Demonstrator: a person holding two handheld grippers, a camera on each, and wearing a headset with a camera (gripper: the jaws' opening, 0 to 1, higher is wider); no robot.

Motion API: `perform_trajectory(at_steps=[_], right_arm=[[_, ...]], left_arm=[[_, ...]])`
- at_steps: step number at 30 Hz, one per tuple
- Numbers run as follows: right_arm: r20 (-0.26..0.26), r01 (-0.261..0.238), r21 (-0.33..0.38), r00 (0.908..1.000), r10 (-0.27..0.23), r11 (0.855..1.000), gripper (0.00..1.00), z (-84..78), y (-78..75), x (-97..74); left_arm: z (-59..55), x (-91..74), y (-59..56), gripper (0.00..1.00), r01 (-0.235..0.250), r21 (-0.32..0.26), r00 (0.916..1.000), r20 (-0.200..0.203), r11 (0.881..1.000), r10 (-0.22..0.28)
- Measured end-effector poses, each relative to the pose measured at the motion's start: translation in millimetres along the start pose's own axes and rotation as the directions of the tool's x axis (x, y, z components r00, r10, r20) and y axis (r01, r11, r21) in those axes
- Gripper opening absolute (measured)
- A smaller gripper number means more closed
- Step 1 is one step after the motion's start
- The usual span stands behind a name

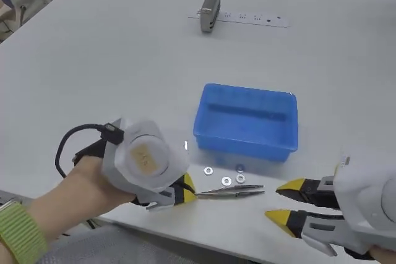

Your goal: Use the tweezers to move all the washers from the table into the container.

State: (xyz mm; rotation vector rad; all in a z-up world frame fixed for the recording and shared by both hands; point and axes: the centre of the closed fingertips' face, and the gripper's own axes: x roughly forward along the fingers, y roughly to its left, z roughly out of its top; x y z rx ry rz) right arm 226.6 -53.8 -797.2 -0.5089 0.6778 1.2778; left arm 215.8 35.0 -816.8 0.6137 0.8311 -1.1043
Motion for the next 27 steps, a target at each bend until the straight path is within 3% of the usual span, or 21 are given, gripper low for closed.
perform_trajectory(at_steps=[6, 10, 18, 23, 27], right_arm=[[-0.023, -0.001, -0.057, 0.9997, -0.001, 0.998, 0.2, 11.1, 4.1, 10.4], [-0.036, -0.004, -0.097, 0.9994, 0.0, 0.995, 0.2, 22.9, 9.8, 21.0], [-0.063, -0.036, -0.117, 0.9976, 0.028, 0.993, 0.17, 46.5, 24.2, 50.1], [-0.09, -0.075, -0.164, 0.9941, 0.061, 0.984, 0.12, 60.2, 33.5, 65.4], [-0.105, -0.097, -0.162, 0.9912, 0.08, 0.982, 0.06, 64.3, 34.3, 69.4]], left_arm=[[28.4, -26.4, -2.2, 0.0, -0.002, 0.03, 0.9941, 0.108, 1.0, -0.001], [39.1, -42.8, -3.3, 0.0, 0.013, 0.052, 0.987, 0.159, 0.999, -0.021], [40.7, -70.2, -3.9, 0.0, 0.054, 0.154, 0.9802, 0.181, 0.987, -0.082], [38.1, -77.5, -4.5, 0.0, 0.115, 0.214, 0.9765, 0.155, 0.97, -0.15], [44.7, -78.3, -0.6, 0.0, 0.133, 0.259, 0.9769, 0.129, 0.957, -0.17]])
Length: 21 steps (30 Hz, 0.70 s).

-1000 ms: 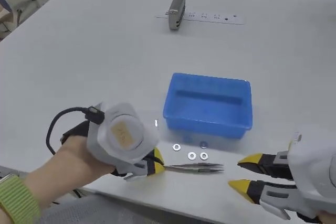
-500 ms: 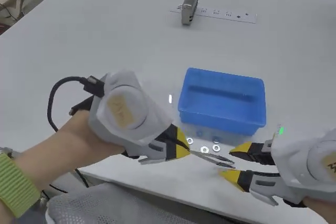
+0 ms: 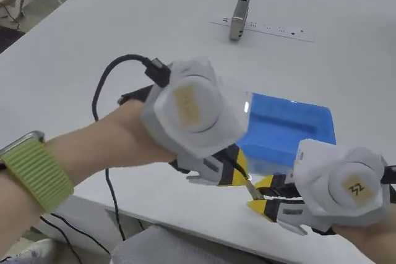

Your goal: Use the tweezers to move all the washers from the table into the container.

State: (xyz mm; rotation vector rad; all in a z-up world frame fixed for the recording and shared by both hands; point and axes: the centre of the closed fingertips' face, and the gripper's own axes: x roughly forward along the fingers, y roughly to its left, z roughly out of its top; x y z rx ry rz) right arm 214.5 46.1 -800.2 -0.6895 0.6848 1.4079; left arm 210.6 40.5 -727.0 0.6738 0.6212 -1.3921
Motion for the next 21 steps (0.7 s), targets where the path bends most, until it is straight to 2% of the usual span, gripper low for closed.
perform_trajectory(at_steps=[3, 7, 8, 10, 13, 16, 21], right_arm=[[-0.004, 0.0, 0.012, 1.0, 0.0, 1.0, 0.06, -0.4, -4.4, -1.4], [0.037, 0.011, 0.1, 0.9992, -0.015, 0.995, 0.05, 1.1, -12.7, -3.6], [0.048, 0.027, 0.118, 0.9983, -0.033, 0.993, 0.05, 1.4, -17.2, -4.3], [0.073, 0.028, 0.177, 0.9964, -0.042, 0.984, 0.05, 3.0, -22.5, -5.4], [0.109, 0.037, 0.226, 0.9921, -0.063, 0.973, 0.04, 7.3, -30.7, -6.7], [0.133, 0.058, 0.236, 0.987, -0.091, 0.97, 0.04, 12.7, -38.1, -7.2], [0.155, 0.068, 0.251, 0.9818, -0.109, 0.966, 0.04, 22.3, -44.9, -3.7]], left_arm=[[3.8, 0.8, 4.4, 0.0, 0.03, 0.001, 0.9995, -0.011, 1.0, -0.03], [11.3, 3.6, 16.8, 0.0, 0.071, -0.002, 0.9971, -0.027, 0.997, -0.071], [14.7, 4.8, 20.8, 0.0, 0.084, -0.005, 0.9961, -0.028, 0.996, -0.084], [20.1, 6.3, 26.5, 0.0, 0.103, -0.011, 0.9943, -0.024, 0.995, -0.103], [25.7, 6.9, 32.9, 0.0, 0.118, -0.021, 0.9927, -0.023, 0.993, -0.119], [30.8, 6.6, 36.4, 0.0, 0.126, -0.018, 0.9918, -0.02, 0.992, -0.127], [35.8, 9.8, 39.1, 0.0, 0.142, -0.01, 0.9896, -0.021, 0.99, -0.142]])
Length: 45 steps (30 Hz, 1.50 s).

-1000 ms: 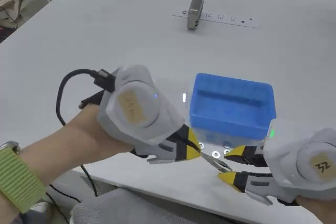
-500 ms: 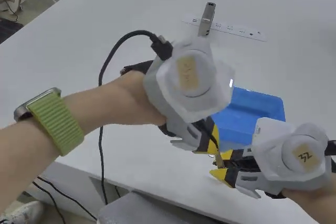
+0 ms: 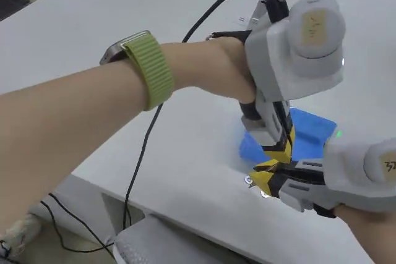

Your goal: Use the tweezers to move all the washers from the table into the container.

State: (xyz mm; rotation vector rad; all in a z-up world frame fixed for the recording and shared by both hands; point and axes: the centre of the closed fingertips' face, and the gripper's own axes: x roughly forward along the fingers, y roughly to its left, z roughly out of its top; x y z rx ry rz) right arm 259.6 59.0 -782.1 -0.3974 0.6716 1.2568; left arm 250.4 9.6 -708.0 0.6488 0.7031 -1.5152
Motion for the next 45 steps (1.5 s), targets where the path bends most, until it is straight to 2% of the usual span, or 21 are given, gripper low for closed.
perform_trajectory(at_steps=[3, 9, 15, 24, 28, 33, 35, 37, 38, 40, 41, 42, 43, 44, 45], right_arm=[[0.006, 0.016, 0.005, 0.9999, -0.016, 1.0, 0.04, 2.7, -4.0, 1.7], [-0.028, 0.005, 0.027, 0.9996, -0.004, 1.0, 0.05, -3.8, -3.1, 4.4], [-0.065, 0.027, 0.007, 0.9975, -0.026, 1.0, 0.05, -7.6, -4.3, 4.8], [-0.084, 0.026, 0.017, 0.9962, -0.024, 1.0, 0.04, -6.7, -5.3, 6.7], [-0.098, 0.023, 0.038, 0.995, -0.019, 0.999, 0.03, -6.9, -6.9, 7.4], [-0.092, 0.031, 0.044, 0.9954, -0.026, 0.999, 0.03, -6.9, -7.0, 6.9], [-0.081, 0.036, 0.07, 0.9963, -0.03, 0.997, 0.03, -6.7, -8.1, 6.3], [-0.077, 0.039, 0.086, 0.9965, -0.033, 0.996, 0.03, -6.7, -9.5, 5.4], [-0.078, 0.04, 0.086, 0.9964, -0.034, 0.996, 0.03, -6.7, -9.7, 4.9], [-0.072, 0.043, 0.079, 0.9967, -0.037, 0.996, 0.02, -4.9, -9.2, 1.8], [-0.066, 0.044, 0.084, 0.997, -0.039, 0.995, 0.02, -3.0, -9.6, -1.0], [-0.06, 0.045, 0.087, 0.9974, -0.04, 0.995, 0.02, -1.4, -9.6, -3.2], [-0.054, 0.045, 0.089, 0.9977, -0.04, 0.995, 0.02, 0.2, -9.6, -5.6], [-0.053, 0.044, 0.091, 0.9978, -0.039, 0.995, 0.03, 1.6, -9.4, -9.6], [-0.053, 0.042, 0.092, 0.9979, -0.037, 0.995, 0.03, 2.1, -9.4, -12.0]], left_arm=[[0.5, 1.3, 0.9, 0.0, 0.001, -0.002, 1.0, 0.009, 1.0, -0.001], [-4.3, 4.0, 0.7, 0.0, 0.015, -0.013, 0.9995, 0.029, 1.0, -0.014], [-6.2, 4.5, 0.0, 0.0, 0.024, -0.01, 0.9981, 0.056, 1.0, -0.024], [-8.6, 0.3, 3.5, 0.0, 0.027, -0.004, 0.9958, 0.087, 1.0, -0.026], [-8.9, -0.5, 6.5, 0.0, 0.017, -0.02, 0.9931, 0.116, 1.0, -0.015], [-5.6, -7.5, 8.1, 0.03, -0.007, -0.062, 0.9837, 0.179, 0.998, 0.018], [-2.0, -13.7, 10.0, 0.1, -0.048, -0.081, 0.9765, 0.206, 0.996, 0.064], [-1.2, -20.3, 10.8, 0.16, -0.09, -0.108, 0.9654, 0.235, 0.99, 0.114], [-1.1, -24.7, 11.3, 0.18, -0.117, -0.13, 0.9528, 0.265, 0.985, 0.149], [-4.6, -30.7, 11.0, 0.23, -0.144, -0.187, 0.9355, 0.294, 0.972, 0.196], [-6.9, -34.7, 11.0, 0.26, -0.177, -0.212, 0.9186, 0.315, 0.961, 0.239], [-9.1, -37.2, 10.5, 0.3, -0.202, -0.236, 0.9059, 0.324, 0.951, 0.273], [-13.5, -39.5, 8.2, 0.35, -0.228, -0.273, 0.8872, 0.337, 0.935, 0.315], [-14.0, -40.4, 4.4, 0.39, -0.234, -0.284, 0.875, 0.355, 0.93, 0.329], [-16.3, -40.1, -0.3, 0.42, -0.243, -0.317, 0.8633, 0.36, 0.917, 0.354]])
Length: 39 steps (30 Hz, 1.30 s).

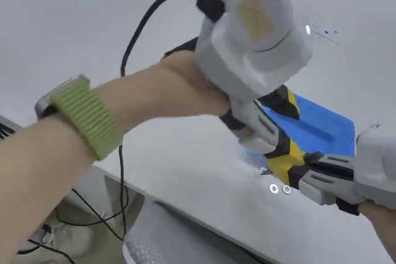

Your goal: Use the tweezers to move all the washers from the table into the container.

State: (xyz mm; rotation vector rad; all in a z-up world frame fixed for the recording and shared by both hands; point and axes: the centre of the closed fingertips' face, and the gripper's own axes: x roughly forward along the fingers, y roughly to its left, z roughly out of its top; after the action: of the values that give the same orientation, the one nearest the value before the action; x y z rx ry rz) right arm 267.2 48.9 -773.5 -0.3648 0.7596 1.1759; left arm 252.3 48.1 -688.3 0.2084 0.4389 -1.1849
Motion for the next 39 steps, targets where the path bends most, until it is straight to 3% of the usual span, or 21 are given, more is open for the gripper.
perform_trajectory(at_steps=[4, 5, 8, 10, 13, 14, 16, 17, 18, 19, 21, 22, 24, 25, 26, 27, 29, 31, 32, 34, 39], right_arm=[[0.003, -0.004, 0.0, 1.0, 0.004, 1.0, 0.03, 3.7, 0.1, -17.7], [0.005, -0.003, 0.0, 1.0, 0.003, 1.0, 0.03, 5.3, -0.2, -23.5], [0.012, 0.002, -0.006, 0.9999, -0.002, 1.0, 0.03, 10.2, -2.5, -37.9], [0.016, 0.006, -0.011, 0.9998, -0.006, 1.0, 0.03, 14.0, -5.0, -47.2], [0.013, 0.017, -0.025, 0.9998, -0.016, 1.0, 0.03, 18.8, -11.0, -56.3], [0.012, 0.022, -0.032, 0.9997, -0.022, 0.999, 0.03, 20.5, -13.5, -58.6], [0.01, 0.025, -0.035, 0.9996, -0.025, 0.999, 0.03, 24.6, -19.7, -61.9], [0.009, 0.028, -0.041, 0.9996, -0.027, 0.999, 0.03, 27.2, -23.8, -62.9], [0.009, 0.029, -0.042, 0.9996, -0.028, 0.999, 0.03, 29.0, -26.7, -63.2], [0.008, 0.03, -0.041, 0.9995, -0.03, 0.999, 0.03, 31.5, -31.4, -62.9], [0.008, 0.033, -0.038, 0.9994, -0.033, 0.999, 0.03, 34.5, -37.4, -60.8], [0.004, 0.036, -0.036, 0.9993, -0.036, 0.999, 0.03, 36.1, -42.2, -58.3], [-0.006, 0.043, -0.04, 0.999, -0.043, 0.998, 0.03, 37.7, -50.2, -52.4], [-0.01, 0.045, -0.039, 0.9989, -0.045, 0.998, 0.03, 38.1, -53.4, -49.6], [-0.013, 0.043, -0.037, 0.999, -0.044, 0.998, 0.03, 38.2, -56.2, -46.4], [-0.021, 0.04, -0.036, 0.9989, -0.041, 0.999, 0.03, 37.9, -60.0, -41.2], [-0.039, 0.041, -0.039, 0.9984, -0.042, 0.998, 0.03, 36.6, -66.6, -32.2], [-0.051, 0.036, -0.039, 0.998, -0.038, 0.999, 0.03, 36.6, -72.4, -23.0], [-0.055, 0.031, -0.039, 0.9979, -0.033, 0.999, 0.03, 36.6, -74.0, -19.4], [-0.064, 0.028, -0.042, 0.9975, -0.031, 0.999, 0.03, 37.3, -78.4, -10.9], [-0.106, 0.012, -0.055, 0.9942, -0.017, 0.998, 0.03, 36.1, -80.0, 7.1]], left_arm=[[-0.1, -8.0, -11.0, 0.57, -0.081, -0.065, 0.9917, 0.094, 0.995, 0.087], [0.7, -11.3, -13.2, 0.6, -0.11, -0.085, 0.9844, 0.128, 0.99, 0.121], [-1.6, -18.0, -16.6, 0.69, -0.193, -0.124, 0.9631, 0.165, 0.973, 0.212], [0.0, -22.2, -16.5, 0.77, -0.263, -0.146, 0.9372, 0.196, 0.954, 0.288], [-3.6, -22.0, -16.6, 0.85, -0.35, -0.114, 0.9129, 0.181, 0.93, 0.366], [-6.1, -19.2, -16.6, 0.87, -0.384, -0.112, 0.9016, 0.168, 0.916, 0.399], [-6.6, -14.4, -17.7, 0.93, -0.418, -0.111, 0.8869, 0.166, 0.902, 0.431], [-4.2, -12.1, -16.6, 0.98, -0.447, -0.117, 0.8682, 0.182, 0.887, 0.462], [-4.7, -7.5, -19.8, 0.98, -0.436, -0.119, 0.8741, 0.179, 0.892, 0.451], [-5.3, -4.2, -20.4, 0.99, -0.445, -0.112, 0.8714, 0.174, 0.888, 0.459], [-10.5, -6.6, -14.2, 0.99, -0.493, -0.038, 0.859, 0.136, 0.869, 0.494], [-10.7, -7.9, -12.2, 0.99, -0.514, -0.012, 0.8485, 0.139, 0.858, 0.511], [-9.2, -10.0, -11.1, 0.99, -0.519, -0.041, 0.8399, 0.163, 0.854, 0.518], [-8.2, -16.0, -4.7, 0.99, -0.539, -0.1, 0.8177, 0.177, 0.837, 0.548], [-7.6, -21.6, 0.0, 0.99, -0.557, -0.115, 0.8008, 0.188, 0.822, 0.569], [-8.3, -28.0, 5.3, 0.99, -0.587, -0.127, 0.7762, 0.193, 0.8, 0.6], [-9.2, -32.3, 8.2, 0.99, -0.61, -0.118, 0.7613, 0.187, 0.784, 0.621], [-9.5, -30.5, 6.9, 0.99, -0.619, -0.079, 0.7625, 0.179, 0.782, 0.622], [-10.0, -27.7, 5.2, 0.99, -0.612, -0.063, 0.7715, 0.173, 0.789, 0.612], [-13.5, -20.3, 0.5, 0.99, -0.587, -0.028, 0.7982, 0.145, 0.809, 0.585], [-11.9, -18.6, -1.3, 0.99, -0.577, -0.014, 0.8061, 0.154, 0.817, 0.571]])
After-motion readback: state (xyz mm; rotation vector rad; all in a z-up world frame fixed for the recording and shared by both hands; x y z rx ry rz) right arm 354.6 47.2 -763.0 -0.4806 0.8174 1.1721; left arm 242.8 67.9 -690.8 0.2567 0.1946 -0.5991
